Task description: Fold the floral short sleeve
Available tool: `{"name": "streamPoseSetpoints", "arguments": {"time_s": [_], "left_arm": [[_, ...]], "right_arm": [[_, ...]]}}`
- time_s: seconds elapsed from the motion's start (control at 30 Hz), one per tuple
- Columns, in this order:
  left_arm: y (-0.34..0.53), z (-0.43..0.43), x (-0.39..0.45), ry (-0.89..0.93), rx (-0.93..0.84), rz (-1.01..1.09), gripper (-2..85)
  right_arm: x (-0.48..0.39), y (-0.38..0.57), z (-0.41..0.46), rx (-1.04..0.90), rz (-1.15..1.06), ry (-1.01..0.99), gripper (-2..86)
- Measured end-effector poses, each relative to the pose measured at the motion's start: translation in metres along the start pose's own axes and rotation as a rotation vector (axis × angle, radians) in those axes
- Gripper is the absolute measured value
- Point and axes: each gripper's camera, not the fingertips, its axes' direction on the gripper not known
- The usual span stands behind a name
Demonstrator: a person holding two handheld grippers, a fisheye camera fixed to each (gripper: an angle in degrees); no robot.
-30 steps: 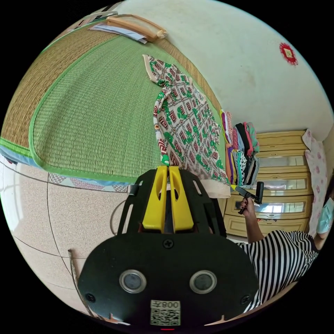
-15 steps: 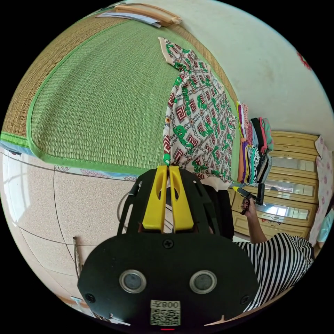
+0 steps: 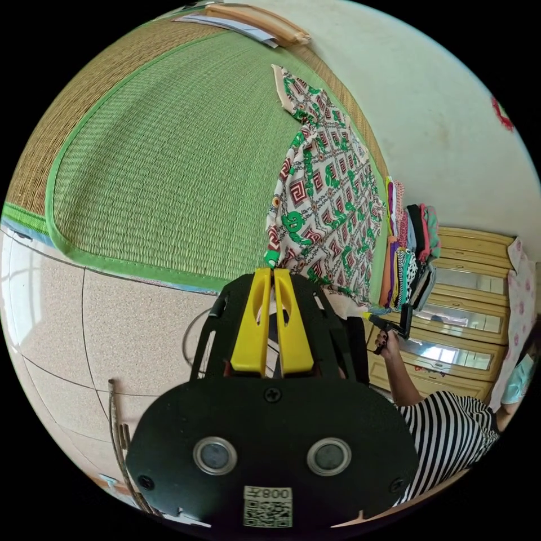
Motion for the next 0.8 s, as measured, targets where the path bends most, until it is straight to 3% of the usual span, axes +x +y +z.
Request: {"name": "streamPoseSetpoints", "arguments": {"time_s": [0.27, 0.43, 0.6, 0.7, 0.8], "left_arm": [[-0.043, 0.047, -0.028, 0.055, -0.024, 0.094, 1.1], [-0.079, 0.109, -0.079, 0.015, -0.059, 0.054, 2.8], [-0.113, 0.125, -0.11, -0.03, 0.054, 0.061, 4.7], [-0.162, 0.15, -0.094, -0.019, 0.118, 0.169, 5.5], [-0.236, 0.215, -0.047, 0.054, 0.074, 0.346, 6.2]], "right_arm": [[-0.06, 0.067, -0.095, 0.078, -0.101, 0.02, 0.8], [-0.007, 0.059, -0.047, 0.017, 0.058, -0.112, 1.1], [0.02, 0.061, -0.051, 0.093, 0.171, -0.059, 1.7], [0.016, 0.028, -0.078, 0.215, 0.149, -0.005, 2.9], [-0.002, -0.035, -0.098, 0.316, 0.083, 0.106, 4.8]]}}
